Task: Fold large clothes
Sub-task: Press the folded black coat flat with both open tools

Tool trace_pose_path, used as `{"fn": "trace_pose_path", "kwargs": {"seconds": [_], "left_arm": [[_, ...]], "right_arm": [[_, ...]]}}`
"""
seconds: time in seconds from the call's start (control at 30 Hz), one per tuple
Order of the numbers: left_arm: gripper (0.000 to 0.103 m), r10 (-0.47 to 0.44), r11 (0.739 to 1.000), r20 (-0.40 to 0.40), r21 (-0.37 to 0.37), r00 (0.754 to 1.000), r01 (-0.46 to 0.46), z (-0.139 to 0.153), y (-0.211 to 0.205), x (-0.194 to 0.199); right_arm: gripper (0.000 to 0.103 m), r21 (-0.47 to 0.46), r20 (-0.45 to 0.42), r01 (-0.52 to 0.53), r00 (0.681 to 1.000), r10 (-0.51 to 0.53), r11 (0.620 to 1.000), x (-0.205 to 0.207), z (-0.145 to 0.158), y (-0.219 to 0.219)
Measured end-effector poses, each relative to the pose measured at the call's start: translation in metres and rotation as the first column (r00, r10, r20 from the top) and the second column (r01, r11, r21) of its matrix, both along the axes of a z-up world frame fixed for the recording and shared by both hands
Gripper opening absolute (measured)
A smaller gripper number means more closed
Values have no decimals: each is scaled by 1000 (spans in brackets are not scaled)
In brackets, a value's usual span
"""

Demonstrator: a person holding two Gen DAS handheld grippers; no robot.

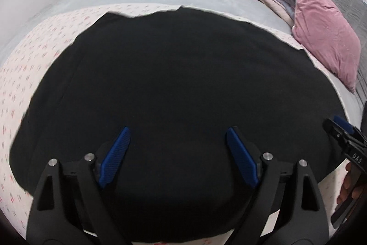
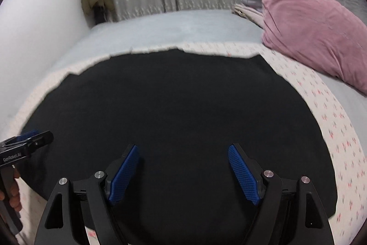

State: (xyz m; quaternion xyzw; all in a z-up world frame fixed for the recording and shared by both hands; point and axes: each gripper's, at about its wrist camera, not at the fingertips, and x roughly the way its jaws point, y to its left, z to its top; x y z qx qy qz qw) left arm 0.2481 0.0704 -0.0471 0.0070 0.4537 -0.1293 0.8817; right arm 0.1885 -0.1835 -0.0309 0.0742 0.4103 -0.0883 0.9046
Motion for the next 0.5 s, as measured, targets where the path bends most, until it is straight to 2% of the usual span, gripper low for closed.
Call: {"fn": "trace_pose_path", "kwargs": {"seconds": [0.07,0.17,0.4,0.5], "left_arm": [[87,55,998,8,-5,998,-55,1,18,-7],[86,111,994,0,7,994,-111,6,39,-13],[86,195,979,22,55,981,-196,10,61,-45],[87,219,972,6,84,976,-218,14,70,-54]], "right_arm": [[82,58,-2,43,999,-43,997,-12,-14,-16],[82,120,33,99,994,-104,988,-35,-17,-42],[82,18,-2,147,989,-147,989,-61,-14,-57],[82,51,-7,157,988,-156,986,-74,-6,-65]]}}
